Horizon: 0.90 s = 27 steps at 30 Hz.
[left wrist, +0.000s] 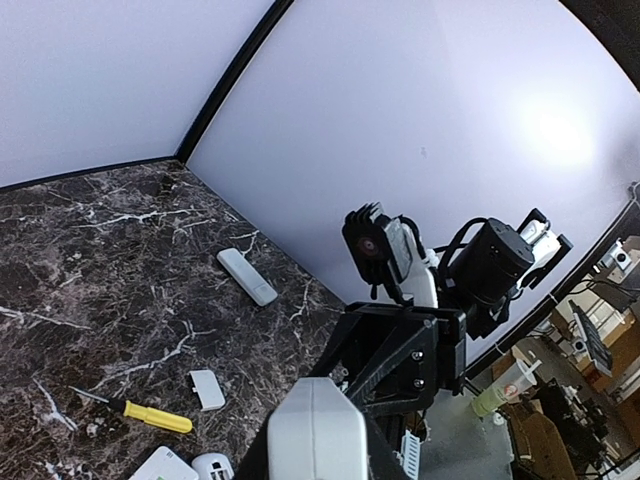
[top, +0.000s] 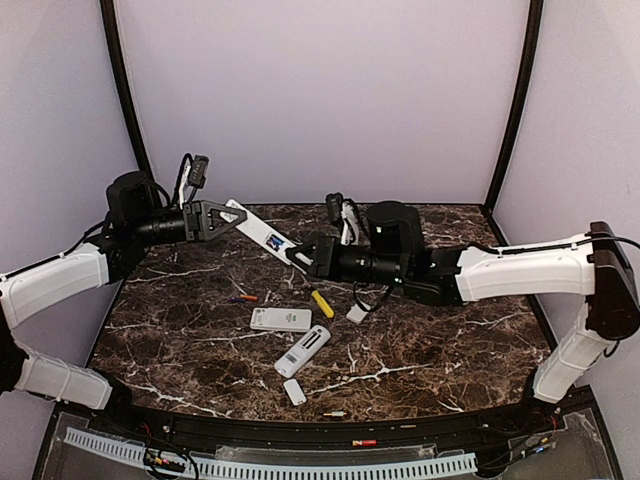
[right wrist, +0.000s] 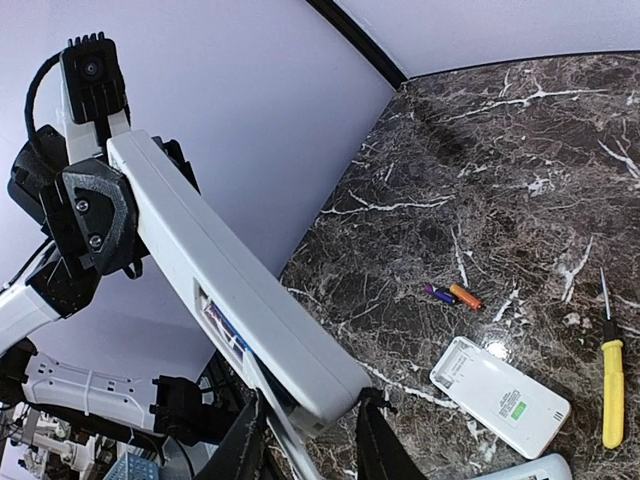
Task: Unload the batteries from the remote control
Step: Remove the battery cover from the remote control, then place the battery cover at the center of the board.
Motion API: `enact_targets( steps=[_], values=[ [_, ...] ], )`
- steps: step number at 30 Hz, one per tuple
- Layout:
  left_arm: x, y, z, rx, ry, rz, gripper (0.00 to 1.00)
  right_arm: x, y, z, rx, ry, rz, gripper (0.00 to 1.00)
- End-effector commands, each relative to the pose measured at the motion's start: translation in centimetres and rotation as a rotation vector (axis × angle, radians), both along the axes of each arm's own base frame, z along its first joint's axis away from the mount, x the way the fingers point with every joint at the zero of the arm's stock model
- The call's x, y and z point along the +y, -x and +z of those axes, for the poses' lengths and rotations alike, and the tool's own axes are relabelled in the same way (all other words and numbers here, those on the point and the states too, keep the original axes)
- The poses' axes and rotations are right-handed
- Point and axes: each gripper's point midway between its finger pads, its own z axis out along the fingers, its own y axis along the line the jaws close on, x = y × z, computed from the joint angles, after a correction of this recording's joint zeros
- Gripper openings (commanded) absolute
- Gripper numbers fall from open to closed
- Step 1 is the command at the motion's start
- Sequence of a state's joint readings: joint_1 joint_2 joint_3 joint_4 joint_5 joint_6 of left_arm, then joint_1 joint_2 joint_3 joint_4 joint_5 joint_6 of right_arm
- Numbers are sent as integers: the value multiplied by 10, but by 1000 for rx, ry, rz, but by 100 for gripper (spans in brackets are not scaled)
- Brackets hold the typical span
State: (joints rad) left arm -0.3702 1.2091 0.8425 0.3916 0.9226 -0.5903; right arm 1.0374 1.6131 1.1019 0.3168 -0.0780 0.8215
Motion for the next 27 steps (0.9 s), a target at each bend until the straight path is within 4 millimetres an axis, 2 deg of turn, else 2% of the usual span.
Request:
enact_targets(
  steps=[1, 5, 12, 21, 24, 27],
  values=[
    [3, 8, 20, -67, 12, -2, 0, -13, -6, -9, 20, 30, -40, 27],
    [5, 1, 15, -51, -11, 31, 0, -16, -5, -7, 24, 22, -41, 22],
    [5, -8, 4, -7, -44, 61, 0, -19, -2, 3, 34, -26, -26, 0],
    [11, -23, -12, 56, -112, 136, 0, -33, 2, 27, -40, -70, -34, 0],
    [19, -31, -17, 55, -142, 203, 0, -47, -2, 30, -72, -16, -90, 0],
    [22, -37, -25, 62, -174, 225, 0, -71, -10, 27, -88, 59, -190, 0]
  ],
)
